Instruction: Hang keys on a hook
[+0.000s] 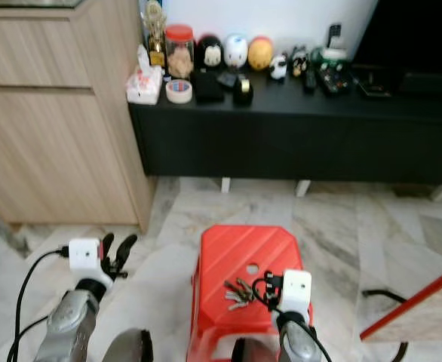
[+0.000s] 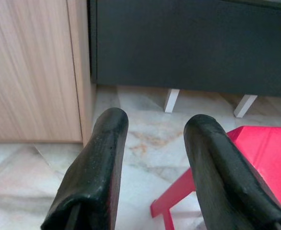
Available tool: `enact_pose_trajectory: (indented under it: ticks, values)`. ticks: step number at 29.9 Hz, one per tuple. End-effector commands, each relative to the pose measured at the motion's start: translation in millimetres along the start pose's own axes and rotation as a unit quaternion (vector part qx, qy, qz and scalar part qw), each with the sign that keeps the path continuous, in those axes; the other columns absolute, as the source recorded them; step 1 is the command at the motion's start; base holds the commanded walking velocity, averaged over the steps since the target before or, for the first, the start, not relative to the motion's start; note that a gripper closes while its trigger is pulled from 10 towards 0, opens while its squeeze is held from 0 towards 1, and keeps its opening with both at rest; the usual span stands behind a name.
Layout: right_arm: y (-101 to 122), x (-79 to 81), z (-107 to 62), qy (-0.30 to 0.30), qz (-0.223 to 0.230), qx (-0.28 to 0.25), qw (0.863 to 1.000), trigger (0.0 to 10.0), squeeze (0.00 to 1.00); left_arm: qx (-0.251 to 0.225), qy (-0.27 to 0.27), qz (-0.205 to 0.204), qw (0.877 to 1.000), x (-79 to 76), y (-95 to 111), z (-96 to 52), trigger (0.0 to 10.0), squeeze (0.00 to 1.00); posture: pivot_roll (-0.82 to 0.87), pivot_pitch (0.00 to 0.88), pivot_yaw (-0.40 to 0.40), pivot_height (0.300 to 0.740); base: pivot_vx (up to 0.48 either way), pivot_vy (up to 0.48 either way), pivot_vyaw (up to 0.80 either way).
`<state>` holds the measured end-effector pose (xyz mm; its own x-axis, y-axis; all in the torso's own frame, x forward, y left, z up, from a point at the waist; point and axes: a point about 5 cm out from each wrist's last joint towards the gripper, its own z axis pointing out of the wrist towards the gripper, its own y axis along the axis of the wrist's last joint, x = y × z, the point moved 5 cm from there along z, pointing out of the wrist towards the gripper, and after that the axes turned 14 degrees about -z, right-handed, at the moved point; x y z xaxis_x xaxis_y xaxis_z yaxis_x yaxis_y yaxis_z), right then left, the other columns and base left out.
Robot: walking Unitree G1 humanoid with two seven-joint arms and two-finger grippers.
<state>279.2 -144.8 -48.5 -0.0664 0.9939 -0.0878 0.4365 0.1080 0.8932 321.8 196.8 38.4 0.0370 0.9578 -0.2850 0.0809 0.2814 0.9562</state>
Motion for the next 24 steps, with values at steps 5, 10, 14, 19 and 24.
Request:
enact_pose_trajectory:
  ticks: [5,10,14,19,24]
  values:
    - [-10.4,11.5,0.7,0.043,0.007,0.035,0.998,10.0,1.0,0.003,0.003,0.001,1.0,1.4,-1.4,-0.5,10.0,0.0,0.05,0.061,-0.096,0.616,0.0,0.0,0.0]
    - [-6.1,18.8,3.0,0.063,0.007,0.034,0.997,10.0,1.0,0.003,0.005,0.002,1.0,2.5,-1.1,-0.5,10.0,0.0,0.05,0.067,-0.094,0.616,0.0,0.0,0.0]
    - [-11.1,28.1,6.4,0.088,-0.007,0.06,0.994,10.0,1.0,0.004,0.005,0.003,1.0,2.4,-0.9,0.1,10.0,0.0,0.05,0.071,-0.093,0.616,0.0,0.0,0.0]
    - [-7.5,30.1,13.6,0.087,-0.031,0.069,0.993,10.0,0.0,0.003,0.005,0.003,1.0,2.0,-0.6,0.6,10.0,0.0,0.05,0.068,-0.091,0.616,0.0,0.0,0.0]
    - [-1.3,26.9,20.8,0.077,-0.02,0.073,0.994,10.0,0.0,0.002,0.004,0.003,1.0,0.9,-1.3,-0.2,10.0,0.0,0.06,0.064,-0.093,0.616,0.0,0.0,0.0]
